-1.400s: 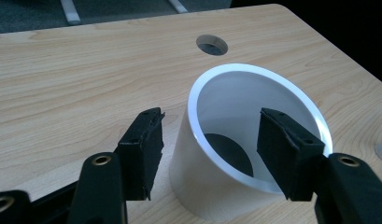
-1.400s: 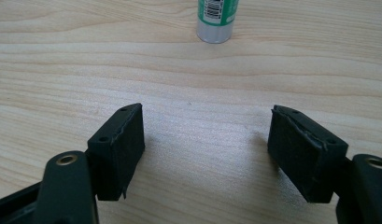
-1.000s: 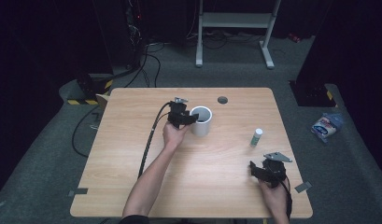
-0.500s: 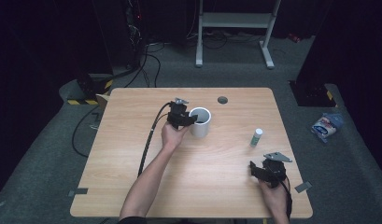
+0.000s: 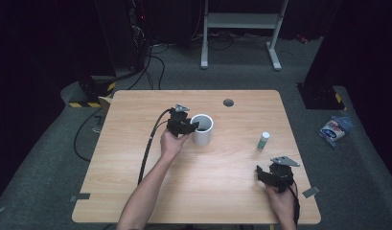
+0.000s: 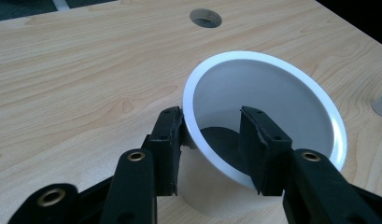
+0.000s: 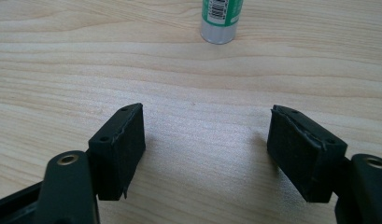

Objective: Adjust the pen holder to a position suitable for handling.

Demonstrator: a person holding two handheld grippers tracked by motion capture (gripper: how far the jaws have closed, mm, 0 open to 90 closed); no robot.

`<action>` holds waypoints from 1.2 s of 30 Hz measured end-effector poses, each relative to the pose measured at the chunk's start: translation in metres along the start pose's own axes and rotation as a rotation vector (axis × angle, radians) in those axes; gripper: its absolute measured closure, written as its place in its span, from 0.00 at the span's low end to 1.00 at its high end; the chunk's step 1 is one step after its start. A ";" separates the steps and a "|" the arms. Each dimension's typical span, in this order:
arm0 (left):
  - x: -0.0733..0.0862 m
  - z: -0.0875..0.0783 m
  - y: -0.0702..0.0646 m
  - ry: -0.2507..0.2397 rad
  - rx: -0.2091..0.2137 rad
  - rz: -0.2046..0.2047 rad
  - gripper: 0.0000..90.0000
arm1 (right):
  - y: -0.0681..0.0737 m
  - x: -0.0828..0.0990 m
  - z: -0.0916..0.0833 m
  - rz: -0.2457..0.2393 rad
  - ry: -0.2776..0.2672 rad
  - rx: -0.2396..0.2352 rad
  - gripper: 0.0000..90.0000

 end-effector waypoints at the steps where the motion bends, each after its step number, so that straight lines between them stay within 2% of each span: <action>1: 0.001 -0.001 0.001 0.005 0.004 0.001 0.65 | 0.000 0.000 0.000 0.000 0.000 0.000 0.31; 8: 0.008 -0.009 -0.001 0.017 0.001 0.019 0.65 | 0.000 0.000 0.000 0.001 -0.001 0.001 0.31; 13: 0.019 -0.016 0.000 -0.006 0.026 -0.001 0.65 | 0.000 0.000 0.000 0.001 0.000 0.000 0.31; 17: 0.024 -0.021 0.000 -0.006 0.011 0.014 0.65 | 0.000 0.000 0.000 0.002 0.001 0.000 0.31; 25: 0.034 -0.030 -0.002 -0.011 0.012 0.012 0.65 | 0.000 0.000 0.000 0.003 0.001 -0.001 0.31; 31: 0.040 -0.037 -0.005 0.002 -0.010 0.028 0.65 | 0.000 0.000 0.000 0.003 0.001 -0.001 0.31; 36: 0.047 -0.042 -0.006 -0.004 0.001 0.015 0.65 | 0.000 0.000 0.000 0.002 0.001 -0.001 0.31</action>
Point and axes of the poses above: each handheld gripper's, and its own axes: z roughly forward along the jaws, x roughly out of its underside, y roughly to its left, the point moved 1 cm from there along z, roughly forward along the jaws, and after that the axes turned 8 degrees about y, right-handed, at the moved point
